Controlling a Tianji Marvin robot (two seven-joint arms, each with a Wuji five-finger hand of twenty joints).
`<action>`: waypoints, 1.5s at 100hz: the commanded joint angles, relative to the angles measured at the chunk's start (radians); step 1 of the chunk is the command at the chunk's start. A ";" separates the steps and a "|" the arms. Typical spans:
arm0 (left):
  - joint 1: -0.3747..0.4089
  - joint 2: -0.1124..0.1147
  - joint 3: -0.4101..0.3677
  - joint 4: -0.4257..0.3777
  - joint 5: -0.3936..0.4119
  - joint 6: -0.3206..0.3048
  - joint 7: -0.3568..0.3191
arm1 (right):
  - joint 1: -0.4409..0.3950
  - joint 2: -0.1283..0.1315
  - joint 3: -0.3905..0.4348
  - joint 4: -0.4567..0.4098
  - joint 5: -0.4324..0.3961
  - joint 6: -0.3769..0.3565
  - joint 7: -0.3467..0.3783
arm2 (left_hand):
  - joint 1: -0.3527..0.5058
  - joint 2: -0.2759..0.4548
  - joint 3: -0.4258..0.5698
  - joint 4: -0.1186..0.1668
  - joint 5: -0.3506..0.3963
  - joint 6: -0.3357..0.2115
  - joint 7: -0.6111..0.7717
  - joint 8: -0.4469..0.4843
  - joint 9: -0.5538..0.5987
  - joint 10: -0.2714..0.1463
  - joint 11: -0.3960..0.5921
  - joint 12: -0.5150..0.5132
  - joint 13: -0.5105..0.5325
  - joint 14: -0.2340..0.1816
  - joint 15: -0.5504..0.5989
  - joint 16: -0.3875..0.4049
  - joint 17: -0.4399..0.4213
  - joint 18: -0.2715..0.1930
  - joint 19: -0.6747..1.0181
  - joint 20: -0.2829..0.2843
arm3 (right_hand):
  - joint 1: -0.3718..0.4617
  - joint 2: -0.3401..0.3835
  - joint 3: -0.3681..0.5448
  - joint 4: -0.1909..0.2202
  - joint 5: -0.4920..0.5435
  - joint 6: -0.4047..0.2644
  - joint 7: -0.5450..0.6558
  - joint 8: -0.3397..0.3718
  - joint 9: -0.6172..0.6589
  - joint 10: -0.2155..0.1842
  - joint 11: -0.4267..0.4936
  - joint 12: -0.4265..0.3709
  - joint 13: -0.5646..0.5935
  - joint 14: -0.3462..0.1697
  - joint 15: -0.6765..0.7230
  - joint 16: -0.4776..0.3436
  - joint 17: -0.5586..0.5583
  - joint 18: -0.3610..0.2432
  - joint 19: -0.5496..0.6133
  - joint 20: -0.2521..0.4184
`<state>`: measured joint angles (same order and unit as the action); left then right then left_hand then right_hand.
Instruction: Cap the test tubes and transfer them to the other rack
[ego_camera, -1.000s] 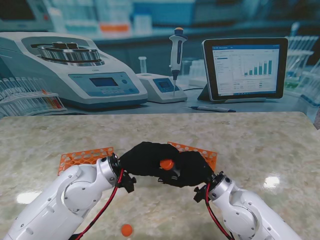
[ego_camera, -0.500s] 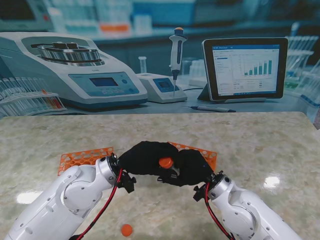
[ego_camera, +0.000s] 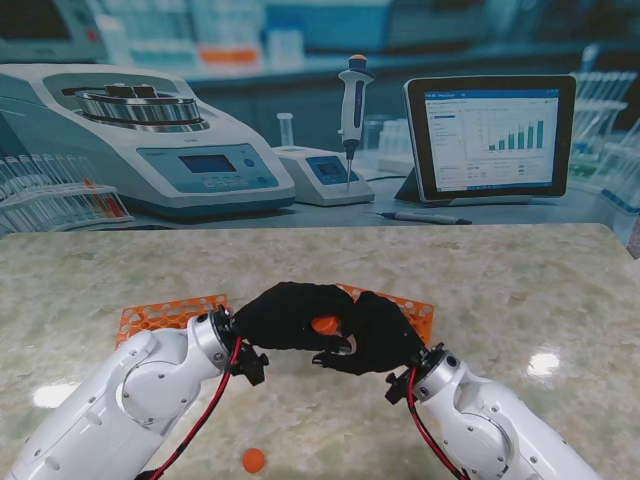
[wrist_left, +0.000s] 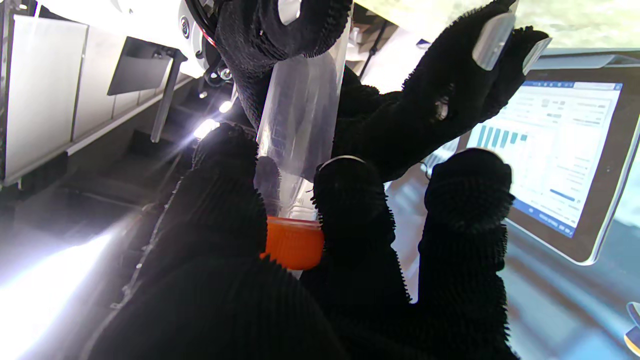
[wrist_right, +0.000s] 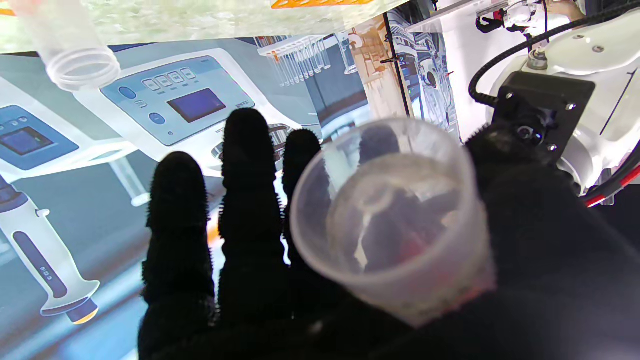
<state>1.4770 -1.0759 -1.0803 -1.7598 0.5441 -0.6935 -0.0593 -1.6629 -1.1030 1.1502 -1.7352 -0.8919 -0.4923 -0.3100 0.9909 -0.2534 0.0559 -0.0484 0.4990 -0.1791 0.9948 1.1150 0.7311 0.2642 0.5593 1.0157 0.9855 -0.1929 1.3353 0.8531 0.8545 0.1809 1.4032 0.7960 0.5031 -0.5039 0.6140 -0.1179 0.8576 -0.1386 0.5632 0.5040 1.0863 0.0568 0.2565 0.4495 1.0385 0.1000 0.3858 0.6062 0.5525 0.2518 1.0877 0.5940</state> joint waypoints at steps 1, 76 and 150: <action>0.010 0.002 0.002 -0.008 0.009 -0.007 -0.008 | -0.002 -0.003 0.002 -0.015 0.000 0.008 0.005 | 0.300 0.195 0.411 0.034 0.103 -0.029 0.230 0.093 0.107 -0.245 0.227 0.052 -0.054 -0.106 -0.044 0.003 -0.004 0.011 -0.002 0.046 | 0.014 0.045 0.029 0.024 -0.039 0.055 -0.037 -0.015 -0.029 -0.003 -0.023 -0.026 -0.017 0.015 -0.031 -0.022 -0.031 0.026 -0.011 -0.021; 0.021 -0.014 -0.008 -0.008 0.068 -0.022 0.072 | 0.002 -0.004 0.005 -0.008 -0.005 0.053 -0.003 | 0.300 0.166 0.412 0.001 0.139 -0.012 0.151 0.017 0.105 -0.227 0.102 0.091 -0.038 -0.003 -0.090 0.134 0.072 -0.055 0.148 0.119 | 0.065 0.020 0.042 0.000 -0.047 0.047 -0.017 -0.036 -0.040 -0.004 -0.022 -0.056 -0.054 0.003 -0.048 -0.052 -0.073 0.030 -0.006 -0.028; 0.019 -0.016 -0.017 -0.030 0.067 -0.018 0.077 | 0.023 -0.003 -0.006 0.013 -0.005 0.093 0.003 | 0.300 0.160 0.401 -0.013 0.144 -0.019 0.118 -0.043 0.083 -0.220 0.038 0.091 -0.040 -0.008 -0.123 0.177 0.091 -0.095 0.164 0.044 | 0.156 -0.023 0.057 -0.020 -0.098 0.011 0.130 -0.175 -0.050 -0.004 -0.030 -0.072 -0.053 0.000 -0.044 -0.053 -0.051 0.009 0.028 0.007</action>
<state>1.4920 -1.0912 -1.0993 -1.7636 0.6124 -0.7003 0.0204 -1.6412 -1.1052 1.1394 -1.7405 -0.9006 -0.4195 -0.3093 1.0313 -0.2411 0.0615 -0.0989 0.5267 -0.1473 1.0029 1.0750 0.7293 0.2680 0.4301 1.0032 0.9760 -0.0981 1.2535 1.0157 0.9245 0.1312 1.5552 0.8597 0.5875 -0.5014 0.6242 -0.1092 0.7963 -0.1599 0.6772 0.3508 1.0620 0.0589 0.2416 0.3886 0.9947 0.1096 0.3621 0.5566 0.4940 0.2630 1.0927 0.5815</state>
